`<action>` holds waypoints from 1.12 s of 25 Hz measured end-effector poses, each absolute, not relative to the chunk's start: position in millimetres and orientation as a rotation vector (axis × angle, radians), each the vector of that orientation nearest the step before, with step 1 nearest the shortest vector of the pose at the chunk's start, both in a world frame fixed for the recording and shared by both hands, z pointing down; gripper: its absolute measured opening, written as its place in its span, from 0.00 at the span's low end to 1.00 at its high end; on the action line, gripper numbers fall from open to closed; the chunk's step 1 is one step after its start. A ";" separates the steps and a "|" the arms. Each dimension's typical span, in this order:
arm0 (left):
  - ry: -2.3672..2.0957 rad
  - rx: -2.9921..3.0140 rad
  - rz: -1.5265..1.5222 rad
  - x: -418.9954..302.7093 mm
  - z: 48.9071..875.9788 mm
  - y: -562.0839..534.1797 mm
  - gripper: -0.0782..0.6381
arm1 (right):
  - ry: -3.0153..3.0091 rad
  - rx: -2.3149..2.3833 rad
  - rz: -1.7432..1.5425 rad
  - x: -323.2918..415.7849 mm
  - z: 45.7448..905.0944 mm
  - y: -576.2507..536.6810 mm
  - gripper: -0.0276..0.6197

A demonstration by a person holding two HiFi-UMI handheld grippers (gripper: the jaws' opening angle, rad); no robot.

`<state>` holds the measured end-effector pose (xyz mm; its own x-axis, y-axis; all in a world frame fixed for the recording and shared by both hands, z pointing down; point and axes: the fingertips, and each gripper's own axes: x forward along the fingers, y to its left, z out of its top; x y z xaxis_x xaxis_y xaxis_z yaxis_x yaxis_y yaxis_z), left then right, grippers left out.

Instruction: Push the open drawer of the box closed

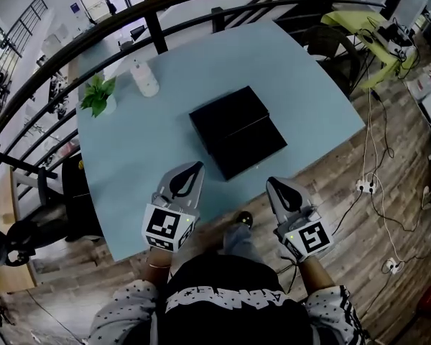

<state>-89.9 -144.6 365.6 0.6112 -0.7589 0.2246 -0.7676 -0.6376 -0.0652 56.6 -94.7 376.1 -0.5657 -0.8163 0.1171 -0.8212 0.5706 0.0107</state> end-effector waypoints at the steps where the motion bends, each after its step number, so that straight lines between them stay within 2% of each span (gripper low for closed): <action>1: -1.320 2.783 0.364 -84.4 369.3 -150.5 0.11 | -2.682 1.404 0.074 61.3 381.1 -99.5 0.04; 8: -1.325 2.724 0.425 -60.6 399.3 -185.9 0.11 | -2.641 1.388 0.161 88.2 420.6 -126.0 0.04; 21: -1.400 2.563 0.585 -63.3 469.2 -244.4 0.11 | -2.554 1.327 0.275 99.2 505.7 -161.2 0.06; 28: -1.410 2.449 0.647 -78.8 501.3 -260.6 0.11 | -2.488 1.288 0.349 85.6 540.4 -169.0 0.12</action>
